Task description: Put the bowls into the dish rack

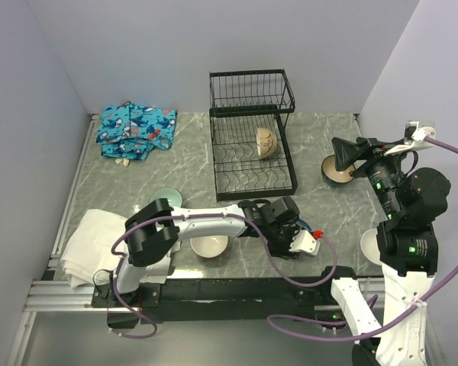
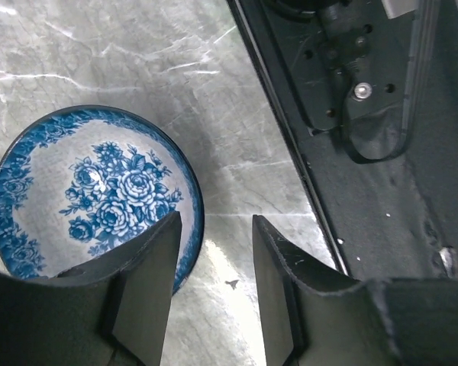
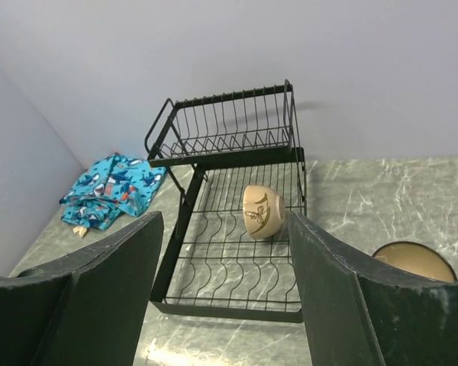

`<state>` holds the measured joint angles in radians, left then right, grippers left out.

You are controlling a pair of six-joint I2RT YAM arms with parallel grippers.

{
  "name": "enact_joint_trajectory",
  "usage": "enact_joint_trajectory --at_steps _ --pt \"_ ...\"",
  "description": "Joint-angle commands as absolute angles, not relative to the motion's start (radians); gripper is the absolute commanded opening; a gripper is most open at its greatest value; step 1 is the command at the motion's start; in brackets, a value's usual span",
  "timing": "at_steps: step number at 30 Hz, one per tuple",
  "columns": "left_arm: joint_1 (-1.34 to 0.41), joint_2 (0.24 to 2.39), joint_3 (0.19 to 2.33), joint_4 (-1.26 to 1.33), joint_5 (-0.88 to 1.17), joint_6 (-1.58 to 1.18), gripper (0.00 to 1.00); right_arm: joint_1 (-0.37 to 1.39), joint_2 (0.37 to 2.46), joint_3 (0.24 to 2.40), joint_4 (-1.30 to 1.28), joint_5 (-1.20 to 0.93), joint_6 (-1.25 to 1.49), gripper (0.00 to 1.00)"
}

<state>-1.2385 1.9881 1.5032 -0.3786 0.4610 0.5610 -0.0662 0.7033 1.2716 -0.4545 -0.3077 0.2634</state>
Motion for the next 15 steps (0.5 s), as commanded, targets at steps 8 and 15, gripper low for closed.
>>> enact_joint_trajectory --at_steps 8,15 --pt "-1.250 2.062 1.601 -0.365 0.382 0.535 0.45 -0.074 0.699 1.310 -0.434 -0.296 0.255 0.72" --pt "-1.252 2.097 1.618 -0.374 0.374 0.538 0.40 -0.074 0.698 1.315 -0.440 -0.291 0.247 0.71"
